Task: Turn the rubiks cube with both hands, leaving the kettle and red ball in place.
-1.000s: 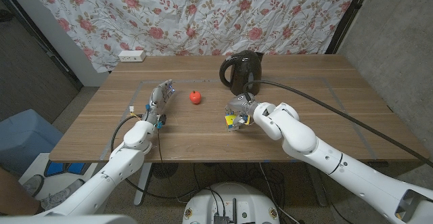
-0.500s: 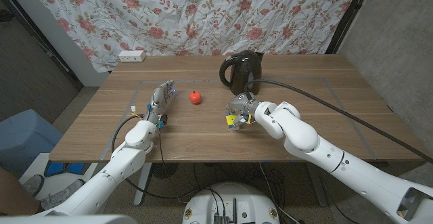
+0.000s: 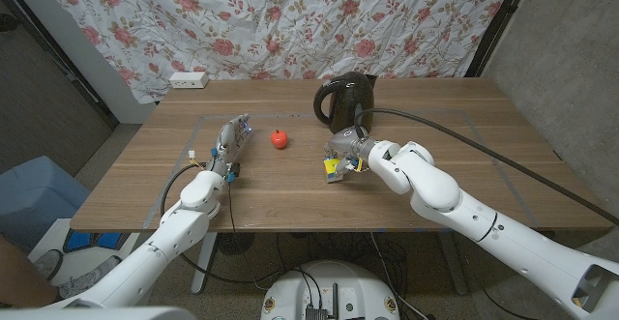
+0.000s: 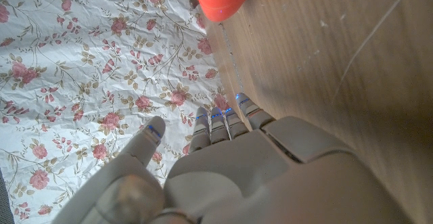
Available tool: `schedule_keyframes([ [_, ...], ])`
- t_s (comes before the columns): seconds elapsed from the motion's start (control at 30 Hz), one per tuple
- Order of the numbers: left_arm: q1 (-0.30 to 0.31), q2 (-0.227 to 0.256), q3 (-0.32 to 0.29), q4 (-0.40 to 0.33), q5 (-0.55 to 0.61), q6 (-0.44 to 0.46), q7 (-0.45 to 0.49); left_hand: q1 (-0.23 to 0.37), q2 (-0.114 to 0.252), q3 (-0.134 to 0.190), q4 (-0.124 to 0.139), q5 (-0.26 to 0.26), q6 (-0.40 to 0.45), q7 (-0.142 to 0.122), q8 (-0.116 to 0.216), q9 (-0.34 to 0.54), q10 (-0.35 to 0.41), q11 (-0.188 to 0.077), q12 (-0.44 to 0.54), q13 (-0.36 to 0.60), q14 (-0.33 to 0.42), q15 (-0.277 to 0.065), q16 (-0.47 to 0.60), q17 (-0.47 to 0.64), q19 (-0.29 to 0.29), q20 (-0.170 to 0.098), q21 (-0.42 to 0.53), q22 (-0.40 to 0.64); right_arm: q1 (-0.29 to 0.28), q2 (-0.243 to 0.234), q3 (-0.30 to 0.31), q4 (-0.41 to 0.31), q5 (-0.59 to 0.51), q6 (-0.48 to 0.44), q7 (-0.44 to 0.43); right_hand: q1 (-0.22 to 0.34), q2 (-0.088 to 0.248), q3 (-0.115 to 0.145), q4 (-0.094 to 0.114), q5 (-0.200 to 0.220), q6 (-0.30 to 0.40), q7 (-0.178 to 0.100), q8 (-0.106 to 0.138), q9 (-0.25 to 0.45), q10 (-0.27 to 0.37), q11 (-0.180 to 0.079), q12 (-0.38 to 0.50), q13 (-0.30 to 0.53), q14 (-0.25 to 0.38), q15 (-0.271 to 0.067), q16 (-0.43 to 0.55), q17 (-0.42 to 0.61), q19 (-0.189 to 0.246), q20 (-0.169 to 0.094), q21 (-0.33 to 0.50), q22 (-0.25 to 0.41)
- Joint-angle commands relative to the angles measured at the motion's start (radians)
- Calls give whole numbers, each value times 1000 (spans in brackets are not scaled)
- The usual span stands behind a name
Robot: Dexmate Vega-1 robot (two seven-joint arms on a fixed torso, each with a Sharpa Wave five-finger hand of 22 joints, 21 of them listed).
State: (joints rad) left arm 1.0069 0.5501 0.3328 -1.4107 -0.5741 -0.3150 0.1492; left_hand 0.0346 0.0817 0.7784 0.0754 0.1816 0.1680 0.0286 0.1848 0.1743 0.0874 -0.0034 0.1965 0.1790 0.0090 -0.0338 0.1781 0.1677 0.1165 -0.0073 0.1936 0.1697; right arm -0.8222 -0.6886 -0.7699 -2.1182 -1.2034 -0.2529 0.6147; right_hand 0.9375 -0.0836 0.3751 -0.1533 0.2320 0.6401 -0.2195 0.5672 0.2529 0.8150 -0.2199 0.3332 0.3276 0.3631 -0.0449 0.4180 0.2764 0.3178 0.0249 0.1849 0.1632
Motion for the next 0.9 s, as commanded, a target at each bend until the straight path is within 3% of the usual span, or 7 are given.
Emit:
schedule_keyframes([
  [0.03, -8, 12, 4, -26, 12, 23, 10, -6, 80, 1, 1, 3, 11, -3, 0, 3, 5, 1, 1, 3, 8, -5, -1, 1, 10, 2, 0, 3, -1, -29, 36, -13, 82, 14, -60, 10, 18, 1, -3, 5, 12, -1, 6, 3, 13, -1, 6, 5, 12, -148, 10, 5, 10, -2, 3, 3],
  [0.9, 39, 54, -2, -164, 41, 64, 46, -2, 82, -2, -8, 3, 26, -4, 4, 3, 12, 0, 3, 3, 11, -7, 0, 0, 15, 2, 1, 3, -77, -92, 123, -46, 268, 10, -296, 21, 34, -4, -2, -1, 24, -1, 18, 3, 36, -1, 5, 17, 39, -147, 29, 17, 35, -13, 7, 3],
])
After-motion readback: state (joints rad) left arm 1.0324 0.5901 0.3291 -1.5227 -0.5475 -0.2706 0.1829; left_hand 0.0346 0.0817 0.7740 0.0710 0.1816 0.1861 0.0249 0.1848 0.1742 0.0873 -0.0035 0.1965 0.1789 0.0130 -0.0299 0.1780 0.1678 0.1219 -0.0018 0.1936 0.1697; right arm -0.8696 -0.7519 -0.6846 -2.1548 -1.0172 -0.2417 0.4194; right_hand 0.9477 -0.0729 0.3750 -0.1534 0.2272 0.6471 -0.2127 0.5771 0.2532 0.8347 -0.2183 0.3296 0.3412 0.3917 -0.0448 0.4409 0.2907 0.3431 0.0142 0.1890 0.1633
